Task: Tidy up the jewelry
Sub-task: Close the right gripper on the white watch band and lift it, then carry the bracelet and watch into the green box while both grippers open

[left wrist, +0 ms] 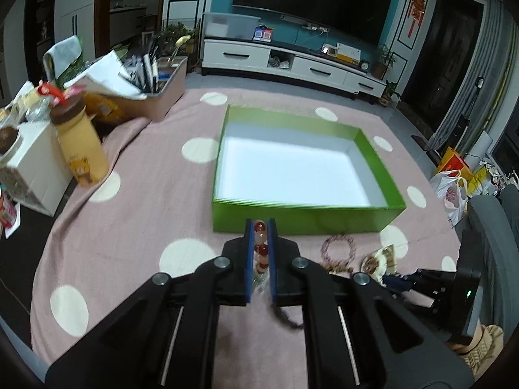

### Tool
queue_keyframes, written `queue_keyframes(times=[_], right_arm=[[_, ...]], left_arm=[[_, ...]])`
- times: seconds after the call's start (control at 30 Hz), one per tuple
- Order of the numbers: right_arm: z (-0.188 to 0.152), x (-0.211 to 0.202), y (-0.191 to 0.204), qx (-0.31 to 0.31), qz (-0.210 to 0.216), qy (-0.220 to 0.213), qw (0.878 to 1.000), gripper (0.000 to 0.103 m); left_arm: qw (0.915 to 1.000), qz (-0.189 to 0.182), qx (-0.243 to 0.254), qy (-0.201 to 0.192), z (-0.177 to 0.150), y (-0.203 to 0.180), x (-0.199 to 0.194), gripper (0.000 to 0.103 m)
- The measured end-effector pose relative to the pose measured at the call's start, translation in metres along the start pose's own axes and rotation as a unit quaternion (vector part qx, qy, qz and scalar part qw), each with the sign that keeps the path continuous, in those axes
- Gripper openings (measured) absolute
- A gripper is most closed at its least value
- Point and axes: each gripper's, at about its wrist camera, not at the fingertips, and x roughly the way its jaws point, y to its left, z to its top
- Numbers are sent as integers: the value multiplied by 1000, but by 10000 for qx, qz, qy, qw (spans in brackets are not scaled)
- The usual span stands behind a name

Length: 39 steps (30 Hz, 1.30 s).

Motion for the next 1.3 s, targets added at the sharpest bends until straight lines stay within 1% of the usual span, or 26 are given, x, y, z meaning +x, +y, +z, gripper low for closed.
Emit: queue_keyframes(times=[0.1, 0.23, 0.3, 0.4, 0.47, 0.57, 0.7, 0.8, 0.9, 0.93, 0.97, 1.0, 1.03, 1.07, 1.1, 1.17, 1.2, 1.27, 1.3], right_arm=[[12, -18, -7, 99, 31, -317, 9994, 15], [39, -45, -14, 47, 31, -802, 9968, 15], [51, -49, -18, 14, -41, -964, 9953, 15], [72, -49, -24, -13, -131, -1150, 9933, 15], [85, -43, -32, 18, -157, -1195, 9927, 15], [102, -28, -39, 14, -187, -1150, 9932, 15], [122, 1, -44, 1, -220, -917, 9955, 15], [128, 20, -46, 7, -260, -755, 9968, 15], [128, 29, -49, 113, -294, -715, 9969, 20], [128, 29, -52, 194, -274, -713, 9969, 24], [127, 27, -52, 249, -270, -734, 9966, 32], [125, 23, -54, 318, -264, -791, 9960, 35], [123, 19, -56, 373, -253, -842, 9954, 42], [121, 16, -57, 418, -237, -888, 9949, 44], [118, 10, -59, 465, -218, -945, 9942, 44], [111, -2, -60, 541, -197, -1041, 9929, 44], [107, -8, -61, 578, -170, -1086, 9923, 44], [98, -20, -61, 618, -120, -1155, 9913, 44], [93, -26, -61, 631, -108, -1180, 9909, 44]], left_arm=[[9999, -73, 98, -89, 18, -8, -1, 7], [9994, -72, 254, -245, 48, -21, 5, 7], [9992, -81, 285, -265, 59, -26, 11, 7], [9991, 15, 356, -241, 75, -34, 28, 7], [9991, 102, 399, -137, 83, -39, 46, 7], [9989, 203, 409, 93, 86, -42, 75, 7], [9979, 335, 359, 414, 85, -40, 110, 7], [9968, 404, 304, 618, 81, -37, 130, 7], [9953, 477, 309, 788, 77, -36, 145, 7], [9950, 498, 310, 805, 76, -36, 147, 10], [9950, 504, 306, 812, 75, -36, 146, 13], [9951, 468, 296, 825, 74, -35, 146, 23], [9953, 448, 284, 810, 74, -34, 143, 40], [9955, 459, 275, 781, 73, -33, 140, 51], [9960, 451, 266, 724, 73, -32, 135, 62], [9968, 451, 263, 606, 73, -32, 125, 65], [9970, 448, 251, 574, 74, -31, 120, 70], [9979, 392, 214, 459, 72, -28, 106, 74], [9982, 384, 208, 421, 70, -27, 100, 78]])
